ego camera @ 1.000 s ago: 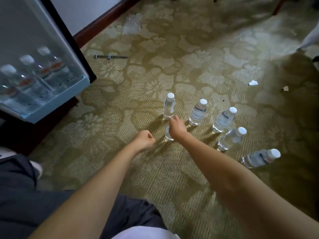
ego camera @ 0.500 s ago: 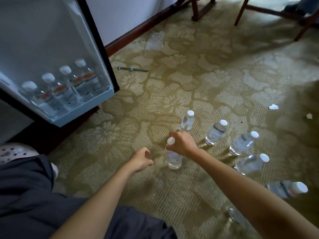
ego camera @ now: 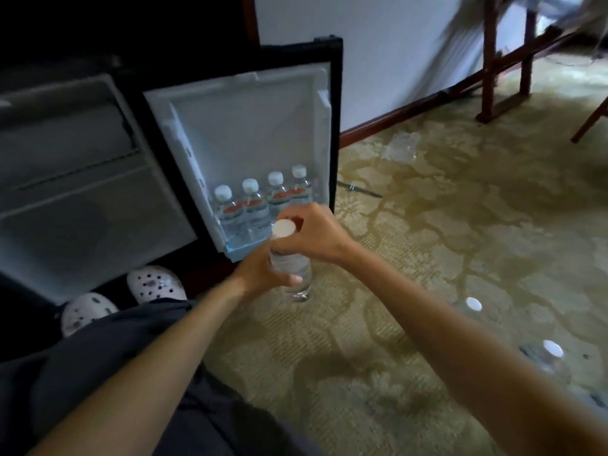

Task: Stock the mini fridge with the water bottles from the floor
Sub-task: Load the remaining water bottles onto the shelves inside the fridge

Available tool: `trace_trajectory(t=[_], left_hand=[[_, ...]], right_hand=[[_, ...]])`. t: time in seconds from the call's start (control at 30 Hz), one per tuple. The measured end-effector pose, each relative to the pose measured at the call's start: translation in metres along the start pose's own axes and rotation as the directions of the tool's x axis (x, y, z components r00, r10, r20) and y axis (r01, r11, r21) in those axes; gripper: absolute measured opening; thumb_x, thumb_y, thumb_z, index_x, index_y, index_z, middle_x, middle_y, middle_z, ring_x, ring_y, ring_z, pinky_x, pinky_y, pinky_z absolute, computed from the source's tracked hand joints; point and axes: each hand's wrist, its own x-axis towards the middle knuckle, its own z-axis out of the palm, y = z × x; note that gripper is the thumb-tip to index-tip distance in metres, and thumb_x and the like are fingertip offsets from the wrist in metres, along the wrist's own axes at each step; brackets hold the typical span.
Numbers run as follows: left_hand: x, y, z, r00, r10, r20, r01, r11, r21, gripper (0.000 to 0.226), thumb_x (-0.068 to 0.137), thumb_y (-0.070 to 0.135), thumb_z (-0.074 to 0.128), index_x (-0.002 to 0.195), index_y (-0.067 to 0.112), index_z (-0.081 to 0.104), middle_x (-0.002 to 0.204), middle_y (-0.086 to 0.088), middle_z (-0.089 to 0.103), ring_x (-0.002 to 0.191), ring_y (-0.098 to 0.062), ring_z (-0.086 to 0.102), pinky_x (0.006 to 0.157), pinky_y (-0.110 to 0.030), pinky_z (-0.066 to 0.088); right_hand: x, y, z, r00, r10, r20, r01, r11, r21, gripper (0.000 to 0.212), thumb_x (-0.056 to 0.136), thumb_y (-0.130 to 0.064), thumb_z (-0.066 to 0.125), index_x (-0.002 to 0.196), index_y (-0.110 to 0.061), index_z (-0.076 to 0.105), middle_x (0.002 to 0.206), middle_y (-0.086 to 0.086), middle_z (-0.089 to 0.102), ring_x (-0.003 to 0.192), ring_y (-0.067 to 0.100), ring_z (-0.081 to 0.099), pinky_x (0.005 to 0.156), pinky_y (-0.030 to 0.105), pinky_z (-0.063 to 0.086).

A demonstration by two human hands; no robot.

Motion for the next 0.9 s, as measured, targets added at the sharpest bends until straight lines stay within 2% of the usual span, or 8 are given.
trace_trajectory(t=[0.07, 0.2, 0.3, 0.4, 0.6, 0.73, 0.8, 0.9], left_hand=[[-0.003, -0.005, -0.035, 0.995, -0.022, -0.096, 0.025, 0.999, 0.03, 0.071, 0.043, 0.044, 0.071, 0.11, 0.029, 0.053, 0.102, 0.019, 0.06, 0.09, 0.021, 0.055, 0.076, -0.001, 0.042], [-0.016, -0.024, -0.1, 0.954, -0.113, -0.277, 0.132, 0.99, 0.052, 0.065, 0.054, 0.032, 0.079, 0.112, 0.034, 0.051, 0.106, 0.013, 0.059, 0.099, -0.007, 0.056, 0.075, -0.019, 0.046], [-0.028, -0.046, -0.147, 0.905, -0.203, -0.373, 0.189, 0.979, -0.073, 0.049, 0.055, 0.016, 0.083, 0.093, 0.033, 0.057, 0.096, 0.007, 0.066, 0.096, -0.017, 0.064, 0.086, -0.035, 0.052], [-0.039, -0.068, -0.19, 0.83, -0.29, -0.477, 0.201, 0.952, -0.229, 0.041, 0.063, 0.004, 0.081, 0.086, 0.029, 0.059, 0.082, 0.008, 0.067, 0.082, -0.013, 0.064, 0.075, -0.027, 0.053], [-0.045, -0.107, -0.27, 0.702, -0.445, -0.557, 0.184, 0.868, -0.461, 0.037, 0.066, 0.011, 0.08, 0.097, 0.018, 0.063, 0.088, 0.002, 0.07, 0.082, -0.012, 0.065, 0.066, -0.028, 0.053], [-0.043, -0.134, -0.32, 0.663, -0.489, -0.566, 0.162, 0.833, -0.53, 0.047, 0.065, 0.016, 0.08, 0.108, 0.016, 0.062, 0.101, -0.004, 0.071, 0.093, -0.018, 0.067, 0.066, -0.029, 0.054], [-0.042, -0.146, -0.341, 0.657, -0.504, -0.561, 0.132, 0.809, -0.572, 0.04, 0.067, 0.017, 0.078, 0.104, 0.015, 0.065, 0.097, -0.006, 0.073, 0.093, -0.02, 0.068, 0.069, -0.033, 0.056], [-0.039, -0.161, -0.371, 0.647, -0.507, -0.57, 0.031, 0.764, -0.645, 0.024, 0.074, 0.014, 0.073, 0.097, 0.012, 0.065, 0.09, -0.008, 0.072, 0.087, -0.023, 0.068, 0.077, -0.036, 0.056]], right_hand=[[0.028, -0.027, 0.008, 0.998, -0.062, 0.03, 0.062, 0.998, 0.028, 0.012, 0.067, -0.022, 0.076, 0.069, -0.025, 0.064, 0.061, -0.001, 0.056, 0.053, 0.007, 0.045, 0.047, 0.012, 0.032], [0.079, -0.073, 0.033, 0.967, -0.184, 0.177, 0.182, 0.983, 0.031, 0.026, 0.071, -0.023, 0.076, 0.094, -0.015, 0.067, 0.068, -0.008, 0.056, 0.06, 0.004, 0.049, 0.054, 0.007, 0.038], [0.116, -0.091, 0.055, 0.936, -0.205, 0.286, 0.177, 0.977, 0.12, 0.033, 0.079, -0.013, 0.063, 0.111, -0.015, 0.058, 0.075, -0.004, 0.056, 0.072, 0.012, 0.054, 0.066, 0.022, 0.045], [0.15, -0.1, 0.089, 0.928, -0.166, 0.334, 0.135, 0.984, 0.114, 0.049, 0.078, -0.004, 0.051, 0.126, -0.013, 0.045, 0.095, 0.01, 0.06, 0.093, 0.025, 0.059, 0.081, 0.039, 0.049], [0.203, -0.125, 0.181, 0.775, -0.13, 0.618, 0.141, 0.989, 0.03, 0.065, 0.077, -0.005, 0.065, 0.135, -0.012, 0.036, 0.118, 0.003, 0.053, 0.109, 0.017, 0.052, 0.085, 0.025, 0.047], [0.241, -0.145, 0.235, 0.858, -0.133, 0.496, 0.12, 0.991, 0.058, 0.065, 0.07, -0.014, 0.074, 0.127, -0.015, 0.041, 0.104, -0.003, 0.056, 0.092, 0.01, 0.052, 0.071, 0.019, 0.046], [0.258, -0.154, 0.255, 0.898, -0.127, 0.421, 0.119, 0.992, 0.045, 0.057, 0.067, -0.02, 0.075, 0.117, -0.014, 0.047, 0.099, -0.001, 0.06, 0.087, 0.013, 0.057, 0.071, 0.026, 0.048], [0.286, -0.168, 0.276, 0.941, -0.126, 0.315, 0.129, 0.992, 0.011, 0.04, 0.066, -0.026, 0.073, 0.097, -0.019, 0.049, 0.089, -0.001, 0.061, 0.08, 0.017, 0.061, 0.054, 0.021, 0.044]])
